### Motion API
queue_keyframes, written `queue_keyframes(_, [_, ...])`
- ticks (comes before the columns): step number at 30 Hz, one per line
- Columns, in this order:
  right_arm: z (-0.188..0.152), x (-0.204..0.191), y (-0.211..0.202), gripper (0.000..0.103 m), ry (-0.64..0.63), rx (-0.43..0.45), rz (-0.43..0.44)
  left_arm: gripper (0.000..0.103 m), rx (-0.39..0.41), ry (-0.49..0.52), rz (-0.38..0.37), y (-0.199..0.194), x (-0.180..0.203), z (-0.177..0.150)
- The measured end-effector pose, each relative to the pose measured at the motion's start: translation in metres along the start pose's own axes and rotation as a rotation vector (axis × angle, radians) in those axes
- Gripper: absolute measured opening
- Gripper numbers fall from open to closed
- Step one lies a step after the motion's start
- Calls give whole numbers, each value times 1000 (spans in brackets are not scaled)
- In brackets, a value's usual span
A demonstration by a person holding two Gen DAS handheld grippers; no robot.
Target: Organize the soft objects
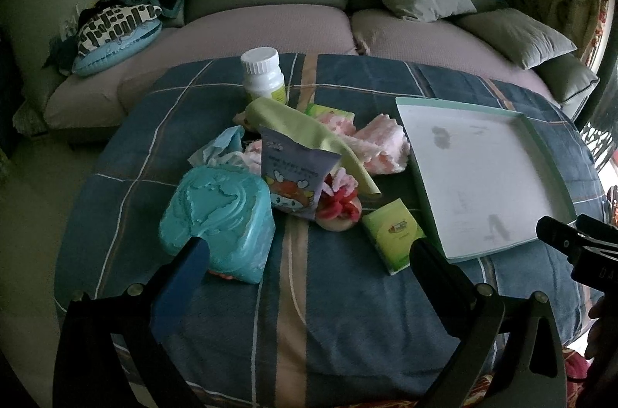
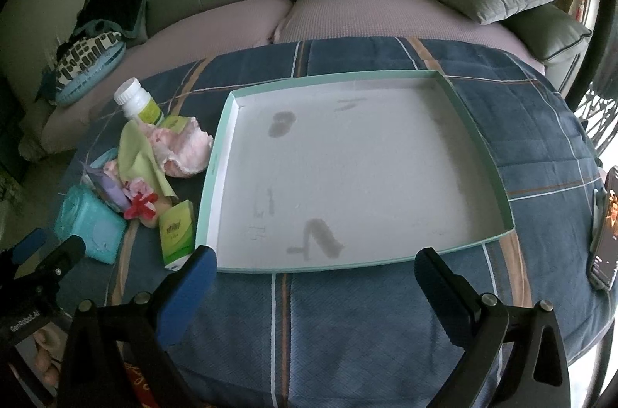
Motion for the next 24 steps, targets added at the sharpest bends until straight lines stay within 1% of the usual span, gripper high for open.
queue_keyframes(19, [-2,1,11,103,-6,-32,-17,103,-31,6,-48,13,8,5])
queue_keyframes(22, [0,2,12,103,-7,-35,-12,103,-27,0,-80,13,6,12])
queue_keyframes(24, [6,2,11,103,-8,-27,-7,103,-13,-26,-84,10,0,24])
Point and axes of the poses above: each gripper's, at about its wrist camera, not at the fingertips, and y roughly the way its jaws point, x to its right, z to its top, the point moved 3 cm from there along y, roughly the way its jaws point, and after that the axes turned 9 degrees about z, right-handed, at the moved point
